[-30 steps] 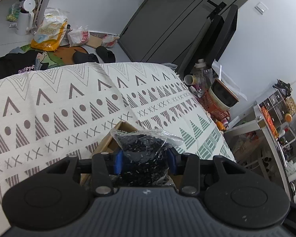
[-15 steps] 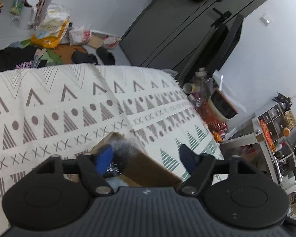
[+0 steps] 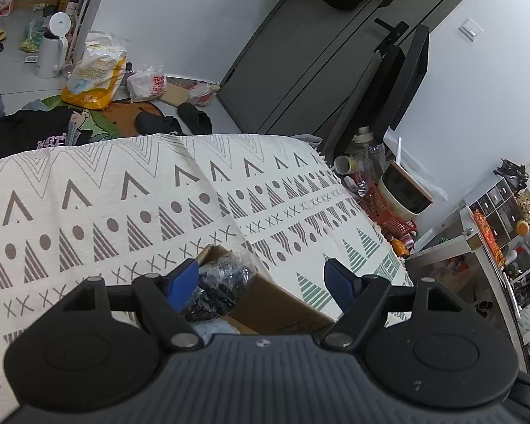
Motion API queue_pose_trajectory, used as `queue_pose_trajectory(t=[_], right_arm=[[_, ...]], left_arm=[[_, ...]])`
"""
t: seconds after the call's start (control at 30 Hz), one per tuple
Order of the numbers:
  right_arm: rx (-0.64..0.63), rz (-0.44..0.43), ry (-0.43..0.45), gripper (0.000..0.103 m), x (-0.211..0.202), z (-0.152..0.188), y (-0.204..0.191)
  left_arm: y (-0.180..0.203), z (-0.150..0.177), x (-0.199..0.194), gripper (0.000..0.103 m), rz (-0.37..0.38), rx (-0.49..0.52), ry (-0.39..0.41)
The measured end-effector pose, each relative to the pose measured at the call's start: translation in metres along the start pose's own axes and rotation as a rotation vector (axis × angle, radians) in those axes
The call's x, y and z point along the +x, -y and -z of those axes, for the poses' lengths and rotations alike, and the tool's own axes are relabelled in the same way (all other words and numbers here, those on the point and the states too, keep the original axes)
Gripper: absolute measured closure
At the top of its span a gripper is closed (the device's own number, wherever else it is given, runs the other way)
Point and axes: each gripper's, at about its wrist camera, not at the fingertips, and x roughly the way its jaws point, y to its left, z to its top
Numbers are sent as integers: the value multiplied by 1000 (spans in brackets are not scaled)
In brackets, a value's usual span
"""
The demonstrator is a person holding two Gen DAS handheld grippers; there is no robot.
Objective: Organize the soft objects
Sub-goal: 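Open the left gripper over the box while the right releases the lace fabric into it, then move both grippers back out of the box toward the bed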
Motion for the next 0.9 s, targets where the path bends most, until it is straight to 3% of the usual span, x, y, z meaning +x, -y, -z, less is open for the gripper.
queue_pose_trajectory(t=[0.17,0.23,0.3,0.67,0.9], right_arm=[[-4,40,22,46,-20,-4,19],[-12,57,31,42,-28,-6,26],[-18,76,49,34,-39,-8,35],[-22,158,128,19,-99,-27,91],[-10,176,146,1,-126,-31,131]], left_arm=[[8,3,0,26,-6,22,-9],[16,6,0,21,-2,43,-20],[24,11,-2,19,7,72,-22],[62,28,-14,19,3,172,5],[87,48,-16,19,12,264,-5]])
